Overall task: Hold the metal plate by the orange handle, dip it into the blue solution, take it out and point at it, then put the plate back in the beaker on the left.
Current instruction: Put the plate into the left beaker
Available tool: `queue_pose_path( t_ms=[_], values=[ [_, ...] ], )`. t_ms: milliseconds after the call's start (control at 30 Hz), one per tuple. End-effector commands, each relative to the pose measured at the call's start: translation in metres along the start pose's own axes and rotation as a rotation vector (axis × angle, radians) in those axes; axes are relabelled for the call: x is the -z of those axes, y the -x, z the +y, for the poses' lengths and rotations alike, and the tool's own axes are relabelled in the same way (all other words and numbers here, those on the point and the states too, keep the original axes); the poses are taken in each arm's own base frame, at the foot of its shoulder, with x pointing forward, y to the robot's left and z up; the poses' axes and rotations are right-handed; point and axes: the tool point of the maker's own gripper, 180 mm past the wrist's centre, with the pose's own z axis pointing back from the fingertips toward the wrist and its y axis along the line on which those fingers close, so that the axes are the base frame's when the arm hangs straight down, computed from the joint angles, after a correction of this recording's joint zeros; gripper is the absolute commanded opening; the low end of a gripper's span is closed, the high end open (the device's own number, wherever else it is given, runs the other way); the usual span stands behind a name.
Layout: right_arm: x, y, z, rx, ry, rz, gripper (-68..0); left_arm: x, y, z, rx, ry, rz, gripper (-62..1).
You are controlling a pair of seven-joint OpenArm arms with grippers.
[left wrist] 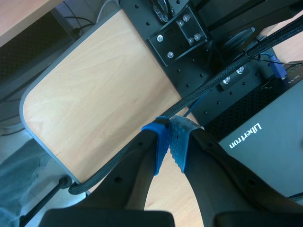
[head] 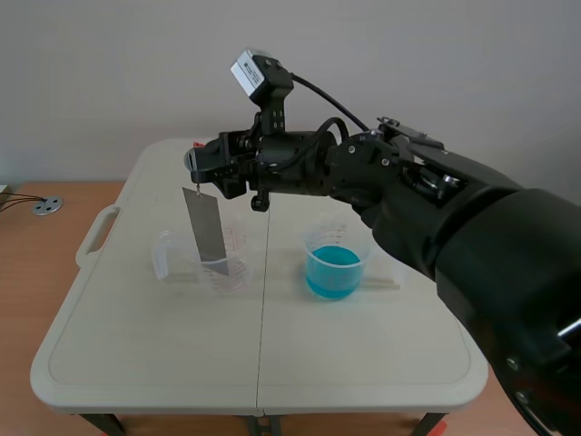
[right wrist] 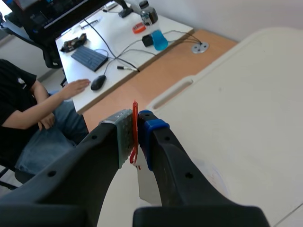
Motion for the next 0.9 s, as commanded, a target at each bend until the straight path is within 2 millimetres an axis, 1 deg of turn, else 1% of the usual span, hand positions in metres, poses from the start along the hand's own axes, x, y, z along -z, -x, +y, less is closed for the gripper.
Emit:
queue_pose_path(
  t_ms=[0, 133, 400, 467, 533, 567, 600, 700, 733, 767, 800, 867],
  values=[
    [0.008, -0.012, 0.009, -0.015, -0.033, -0.033, -66.2, -0.001, -0.003, -0.006, -0.007, 0.012, -0.014, -58.8],
    [0.010, 0.000, 0.009, -0.012, -0.032, -0.012, -66.2, -0.001, -0.003, -0.006, -0.007, 0.012, -0.015, -58.8],
    [0.009, 0.000, 0.007, -0.014, -0.028, -0.012, -66.2, -0.001, -0.003, -0.006, -0.007, 0.012, -0.014, -58.6],
    [0.009, -0.001, 0.007, -0.014, -0.027, -0.016, -66.1, -0.001, -0.003, -0.006, -0.007, 0.012, -0.014, -55.8],
    [0.009, -0.002, 0.007, -0.016, -0.027, -0.016, -64.5, -0.001, -0.003, -0.006, -0.007, 0.012, -0.015, -50.0],
    [0.009, -0.002, 0.007, -0.017, -0.027, -0.017, -63.3, -0.001, -0.003, -0.006, -0.007, 0.012, -0.015, -44.9],
    [0.009, -0.004, 0.006, -0.019, -0.027, -0.019, -62.6, -0.001, -0.003, -0.006, -0.005, 0.012, -0.014, -37.3],
    [0.007, -0.007, 0.003, -0.018, -0.018, -0.030, -62.2, -0.001, -0.003, -0.007, 0.021, 0.015, -0.011, -8.6],
    [0.006, -0.008, 0.001, -0.017, -0.013, -0.035, -62.2, -0.001, -0.003, -0.007, 0.021, 0.015, -0.011, -1.7],
    [0.005, -0.010, -0.002, -0.015, -0.006, -0.041, -62.2, -0.001, -0.004, -0.007, 0.021, 0.016, -0.020, 1.4],
    [0.003, -0.012, -0.005, -0.013, 0.001, -0.047, -61.7, -0.001, -0.005, -0.007, 0.021, 0.016, -0.022, 1.4],
    [-0.001, -0.015, -0.010, -0.010, 0.016, -0.057, -56.3, -0.001, -0.005, -0.007, 0.021, 0.016, -0.022, 1.4]
  ],
)
